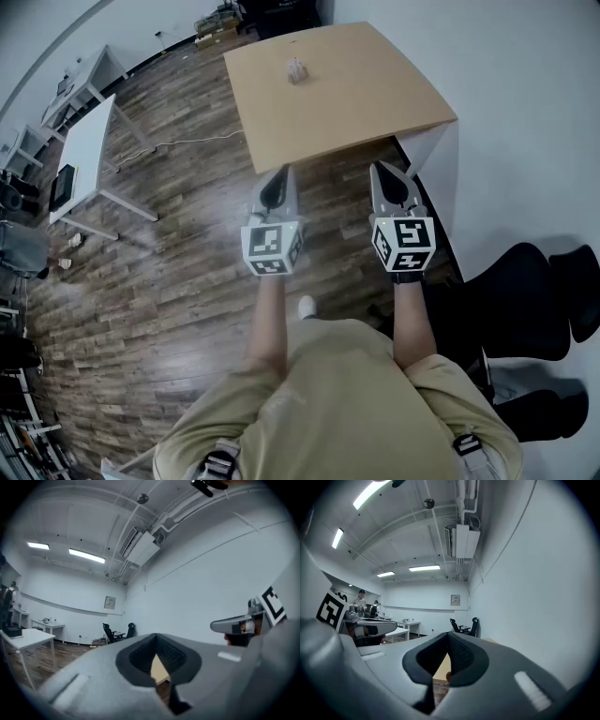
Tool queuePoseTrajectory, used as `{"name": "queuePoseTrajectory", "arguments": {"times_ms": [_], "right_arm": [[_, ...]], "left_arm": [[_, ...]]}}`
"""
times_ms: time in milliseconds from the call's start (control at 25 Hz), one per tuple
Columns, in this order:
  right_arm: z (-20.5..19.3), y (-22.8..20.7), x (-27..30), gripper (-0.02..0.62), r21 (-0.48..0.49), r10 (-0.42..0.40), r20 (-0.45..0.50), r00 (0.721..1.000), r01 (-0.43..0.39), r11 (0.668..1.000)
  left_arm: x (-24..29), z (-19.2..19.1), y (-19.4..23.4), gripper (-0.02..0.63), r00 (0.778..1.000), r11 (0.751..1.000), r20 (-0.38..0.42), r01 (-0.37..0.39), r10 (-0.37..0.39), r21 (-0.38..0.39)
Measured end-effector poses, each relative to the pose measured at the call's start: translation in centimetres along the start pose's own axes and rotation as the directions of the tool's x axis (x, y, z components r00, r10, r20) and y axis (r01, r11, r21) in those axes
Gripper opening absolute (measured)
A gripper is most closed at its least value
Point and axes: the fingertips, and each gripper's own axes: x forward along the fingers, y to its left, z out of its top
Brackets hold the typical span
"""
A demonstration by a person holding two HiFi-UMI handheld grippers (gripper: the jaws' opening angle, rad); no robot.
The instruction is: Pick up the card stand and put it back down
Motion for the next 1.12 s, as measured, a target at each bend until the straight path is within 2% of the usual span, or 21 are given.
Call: {"name": "queuePoseTrajectory", "arguments": {"times_ms": [440, 680, 960, 1120], "right_arm": [[0.6, 2.0, 2.8, 0.006, 0.006, -0.023, 0.002, 1.0, 0.023, 1.0], [0.4, 3.8, 5.4, 0.006, 0.057, -0.026, 0.009, 1.0, 0.026, 0.998], [-0.1, 8.0, 8.8, 0.006, 0.085, -0.012, -0.003, 1.0, 0.012, 0.996], [-1.2, 8.9, 9.8, 0.006, 0.089, -0.018, -0.033, 0.999, 0.021, 0.996]], "left_arm": [[1.3, 0.0, 2.6, 0.002, 0.999, 0.998, -0.004, 0.047, -0.047, 0.032], [1.2, -0.1, 5.5, 0.002, 0.999, 0.998, -0.012, 0.049, -0.048, 0.045], [0.3, -0.8, 10.0, 0.002, 0.999, 0.998, -0.029, 0.036, -0.035, 0.042], [0.4, -1.9, 11.6, 0.002, 0.999, 0.999, -0.036, 0.037, -0.037, -0.002]]}}
